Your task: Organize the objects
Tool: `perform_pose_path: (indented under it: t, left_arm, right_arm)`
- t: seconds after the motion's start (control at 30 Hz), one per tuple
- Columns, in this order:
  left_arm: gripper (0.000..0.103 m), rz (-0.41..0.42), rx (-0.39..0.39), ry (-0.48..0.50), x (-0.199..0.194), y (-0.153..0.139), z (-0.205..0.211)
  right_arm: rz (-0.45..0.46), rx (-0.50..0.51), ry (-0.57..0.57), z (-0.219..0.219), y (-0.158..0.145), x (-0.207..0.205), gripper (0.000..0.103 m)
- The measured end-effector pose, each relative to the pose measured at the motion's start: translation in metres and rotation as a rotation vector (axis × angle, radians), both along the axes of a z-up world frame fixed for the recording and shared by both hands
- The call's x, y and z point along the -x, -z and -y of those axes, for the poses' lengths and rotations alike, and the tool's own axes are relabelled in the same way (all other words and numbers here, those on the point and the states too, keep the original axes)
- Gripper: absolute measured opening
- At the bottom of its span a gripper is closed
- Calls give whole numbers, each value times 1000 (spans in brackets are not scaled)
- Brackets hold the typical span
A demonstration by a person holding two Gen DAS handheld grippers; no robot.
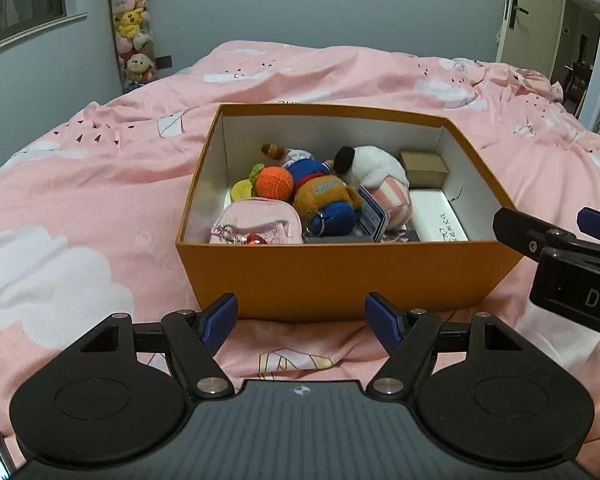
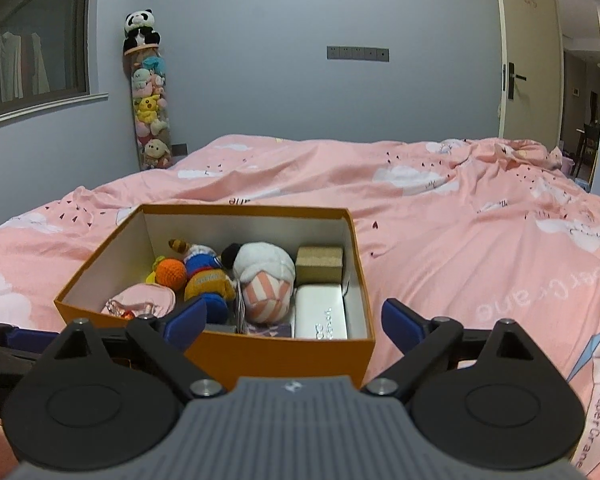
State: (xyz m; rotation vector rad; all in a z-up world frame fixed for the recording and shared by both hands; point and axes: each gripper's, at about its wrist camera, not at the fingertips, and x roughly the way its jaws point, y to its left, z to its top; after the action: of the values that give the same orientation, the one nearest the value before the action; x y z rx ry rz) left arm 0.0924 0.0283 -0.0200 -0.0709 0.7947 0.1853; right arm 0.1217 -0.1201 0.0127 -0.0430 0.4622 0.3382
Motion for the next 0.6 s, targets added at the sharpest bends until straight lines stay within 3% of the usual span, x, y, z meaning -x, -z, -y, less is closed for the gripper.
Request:
perform_pose_path:
  t: [0.6]
  left_arm:
    - [85, -6, -13, -10, 6, -3, 1]
  right_arm:
    - [-36, 10, -11, 0, 4, 2, 96]
